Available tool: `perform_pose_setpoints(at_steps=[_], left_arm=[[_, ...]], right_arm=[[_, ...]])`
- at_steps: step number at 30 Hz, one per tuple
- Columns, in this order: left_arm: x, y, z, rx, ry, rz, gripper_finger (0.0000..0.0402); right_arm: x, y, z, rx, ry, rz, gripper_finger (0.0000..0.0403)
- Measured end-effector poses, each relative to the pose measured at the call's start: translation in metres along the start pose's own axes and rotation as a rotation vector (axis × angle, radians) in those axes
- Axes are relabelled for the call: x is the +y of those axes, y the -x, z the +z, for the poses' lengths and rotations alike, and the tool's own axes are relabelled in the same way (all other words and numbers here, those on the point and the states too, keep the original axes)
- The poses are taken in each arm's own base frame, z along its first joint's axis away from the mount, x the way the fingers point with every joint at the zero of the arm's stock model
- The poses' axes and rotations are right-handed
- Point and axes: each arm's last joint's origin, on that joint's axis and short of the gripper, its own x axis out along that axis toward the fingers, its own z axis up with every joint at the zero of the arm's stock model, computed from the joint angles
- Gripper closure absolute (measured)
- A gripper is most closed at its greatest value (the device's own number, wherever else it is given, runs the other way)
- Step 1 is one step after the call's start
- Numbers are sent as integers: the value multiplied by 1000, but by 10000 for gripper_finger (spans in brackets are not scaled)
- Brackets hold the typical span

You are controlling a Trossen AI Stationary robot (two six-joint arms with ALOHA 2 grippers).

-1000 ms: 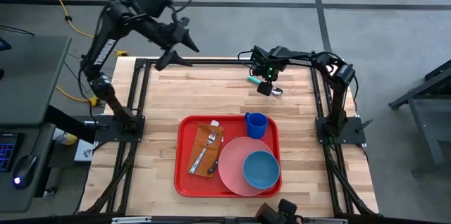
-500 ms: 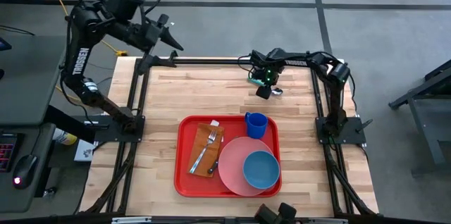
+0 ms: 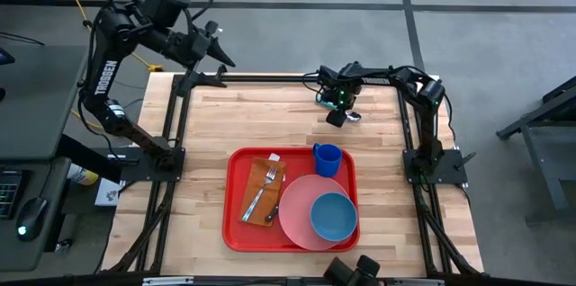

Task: Set up tray
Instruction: Put the blue spoon on top of the orange napkin on the serving tray

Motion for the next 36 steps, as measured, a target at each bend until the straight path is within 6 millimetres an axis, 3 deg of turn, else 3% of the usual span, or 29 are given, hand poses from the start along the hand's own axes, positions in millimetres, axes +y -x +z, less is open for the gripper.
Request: perform_pose_setpoints(at_steps=[20, 36], left_arm=[[1, -2, -1, 6, 18, -6, 105], [1, -2, -2, 16, 25, 4, 105]], right_arm=[[-3, 1, 7, -27, -10, -2, 219], [-2, -5, 6, 5, -9, 32, 309]])
